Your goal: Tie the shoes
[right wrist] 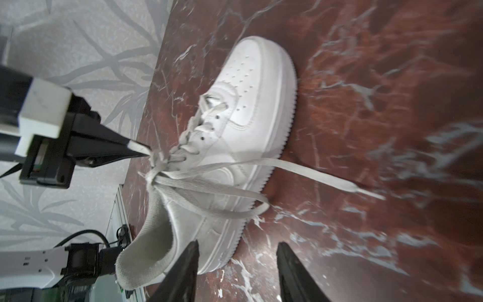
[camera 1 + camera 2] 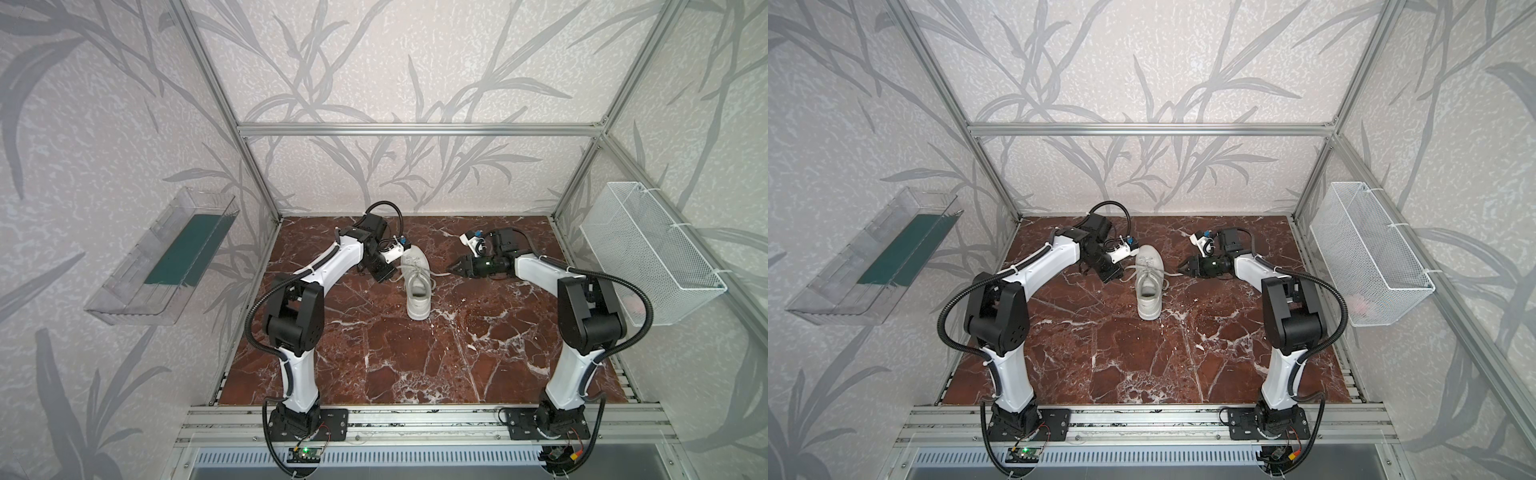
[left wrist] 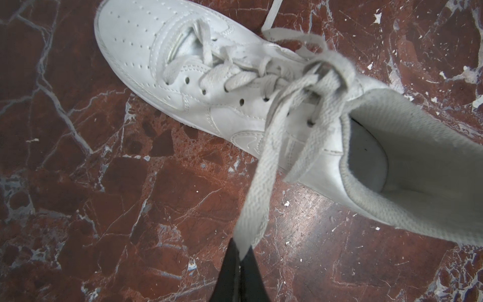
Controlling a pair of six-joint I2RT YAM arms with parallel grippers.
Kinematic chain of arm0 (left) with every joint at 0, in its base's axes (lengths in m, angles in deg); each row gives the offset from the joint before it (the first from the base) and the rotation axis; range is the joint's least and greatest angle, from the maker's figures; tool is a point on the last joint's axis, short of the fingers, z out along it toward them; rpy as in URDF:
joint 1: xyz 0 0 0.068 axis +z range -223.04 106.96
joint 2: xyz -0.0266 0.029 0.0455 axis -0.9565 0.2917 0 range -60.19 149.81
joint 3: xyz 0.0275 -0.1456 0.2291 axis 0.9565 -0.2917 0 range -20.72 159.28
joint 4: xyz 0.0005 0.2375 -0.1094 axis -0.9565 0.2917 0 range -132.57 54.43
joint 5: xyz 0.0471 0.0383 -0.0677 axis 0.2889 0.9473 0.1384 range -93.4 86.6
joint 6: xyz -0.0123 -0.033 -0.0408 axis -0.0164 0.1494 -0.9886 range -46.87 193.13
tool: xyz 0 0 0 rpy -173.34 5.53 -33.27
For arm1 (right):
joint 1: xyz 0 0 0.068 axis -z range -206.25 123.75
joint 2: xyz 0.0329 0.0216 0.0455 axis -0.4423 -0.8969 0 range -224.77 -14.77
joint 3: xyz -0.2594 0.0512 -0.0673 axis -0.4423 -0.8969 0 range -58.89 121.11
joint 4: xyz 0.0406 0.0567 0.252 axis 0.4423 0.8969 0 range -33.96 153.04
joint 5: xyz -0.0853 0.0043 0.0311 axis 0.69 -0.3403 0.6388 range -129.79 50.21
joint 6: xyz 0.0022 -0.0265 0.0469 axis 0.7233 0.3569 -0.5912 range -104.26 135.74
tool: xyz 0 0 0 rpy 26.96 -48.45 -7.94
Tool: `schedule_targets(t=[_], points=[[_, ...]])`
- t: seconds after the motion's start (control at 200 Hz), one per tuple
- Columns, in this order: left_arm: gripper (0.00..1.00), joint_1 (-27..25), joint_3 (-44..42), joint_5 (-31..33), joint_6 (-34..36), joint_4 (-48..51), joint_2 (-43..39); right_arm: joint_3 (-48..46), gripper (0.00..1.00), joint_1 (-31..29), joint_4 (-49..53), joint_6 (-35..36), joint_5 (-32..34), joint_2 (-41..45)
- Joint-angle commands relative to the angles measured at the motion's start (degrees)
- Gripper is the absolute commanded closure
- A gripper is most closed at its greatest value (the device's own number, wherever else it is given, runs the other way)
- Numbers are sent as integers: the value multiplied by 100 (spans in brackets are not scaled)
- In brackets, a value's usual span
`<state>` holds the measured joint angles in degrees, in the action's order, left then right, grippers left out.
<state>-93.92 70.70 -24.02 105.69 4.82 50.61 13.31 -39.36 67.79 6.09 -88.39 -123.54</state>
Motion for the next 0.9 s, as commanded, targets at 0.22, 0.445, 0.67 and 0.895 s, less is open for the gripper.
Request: schedule_targets(t=[0.22, 0.445, 0.67, 0.895], points=[[100, 67, 378, -91, 110, 404, 241, 871, 50, -455, 408, 1069, -905, -699], [100, 137, 562, -126, 112, 524, 391, 1349, 48, -500, 702, 1289, -1343, -1188], [100, 155, 706, -117, 105, 639, 524, 1870, 48, -560, 1200, 1491, -1621, -1544], [100, 155, 720, -117, 113, 657, 547, 1944, 50, -606, 1454, 1639, -1739, -1577]])
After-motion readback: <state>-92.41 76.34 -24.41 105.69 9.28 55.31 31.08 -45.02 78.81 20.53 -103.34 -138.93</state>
